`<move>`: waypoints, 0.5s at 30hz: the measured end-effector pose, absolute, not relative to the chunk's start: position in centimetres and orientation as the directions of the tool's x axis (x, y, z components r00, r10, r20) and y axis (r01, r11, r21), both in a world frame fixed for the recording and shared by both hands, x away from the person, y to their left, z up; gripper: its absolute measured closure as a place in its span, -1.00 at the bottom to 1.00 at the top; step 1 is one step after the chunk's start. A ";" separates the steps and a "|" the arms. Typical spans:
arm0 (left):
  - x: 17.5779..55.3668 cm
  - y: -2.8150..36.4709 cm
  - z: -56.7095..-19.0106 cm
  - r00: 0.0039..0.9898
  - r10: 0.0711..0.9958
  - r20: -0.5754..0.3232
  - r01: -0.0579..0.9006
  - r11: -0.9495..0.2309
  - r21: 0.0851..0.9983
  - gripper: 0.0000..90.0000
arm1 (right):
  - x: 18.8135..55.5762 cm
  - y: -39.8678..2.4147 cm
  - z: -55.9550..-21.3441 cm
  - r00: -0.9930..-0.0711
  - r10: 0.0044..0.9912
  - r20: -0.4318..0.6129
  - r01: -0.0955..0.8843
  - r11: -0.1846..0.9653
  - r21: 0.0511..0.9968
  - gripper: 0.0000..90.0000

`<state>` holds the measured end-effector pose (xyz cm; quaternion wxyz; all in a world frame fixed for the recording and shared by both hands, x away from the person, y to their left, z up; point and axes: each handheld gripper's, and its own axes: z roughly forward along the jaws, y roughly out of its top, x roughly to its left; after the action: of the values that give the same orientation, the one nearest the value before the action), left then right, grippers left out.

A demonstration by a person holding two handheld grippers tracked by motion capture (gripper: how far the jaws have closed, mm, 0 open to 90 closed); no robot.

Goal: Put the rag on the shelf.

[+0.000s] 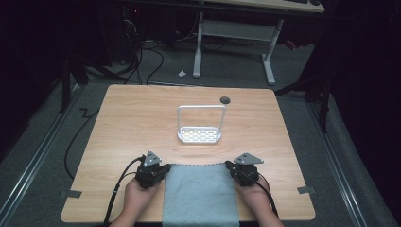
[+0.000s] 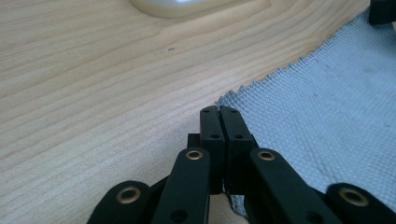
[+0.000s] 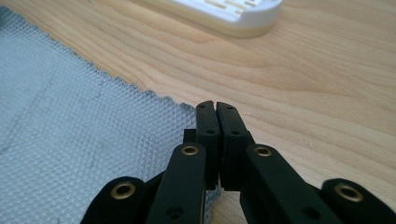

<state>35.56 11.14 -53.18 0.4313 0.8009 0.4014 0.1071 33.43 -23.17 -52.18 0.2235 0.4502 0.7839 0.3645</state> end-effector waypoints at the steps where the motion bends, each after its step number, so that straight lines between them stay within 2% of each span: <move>1: 35.5 11.3 -53.1 0.651 0.735 -0.192 0.554 -0.287 0.781 0.97 | 33.3 -23.3 -52.1 -0.495 0.869 -0.017 0.536 0.321 0.781 0.99; 4: 35.3 11.6 -52.7 0.648 0.731 -0.214 0.546 -0.250 0.800 0.97 | 32.8 -23.5 -51.7 -0.494 0.869 -0.003 0.521 0.300 0.799 0.99; 15: 34.0 11.9 -50.6 0.666 0.717 -0.207 0.476 -0.195 0.858 0.97 | 31.6 -24.3 -49.9 -0.489 0.872 0.031 0.467 0.232 0.853 0.99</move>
<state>34.04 11.89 -50.64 0.5001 0.7634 0.3907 0.1206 31.63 -24.29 -49.89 0.2358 0.4473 0.7485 0.4290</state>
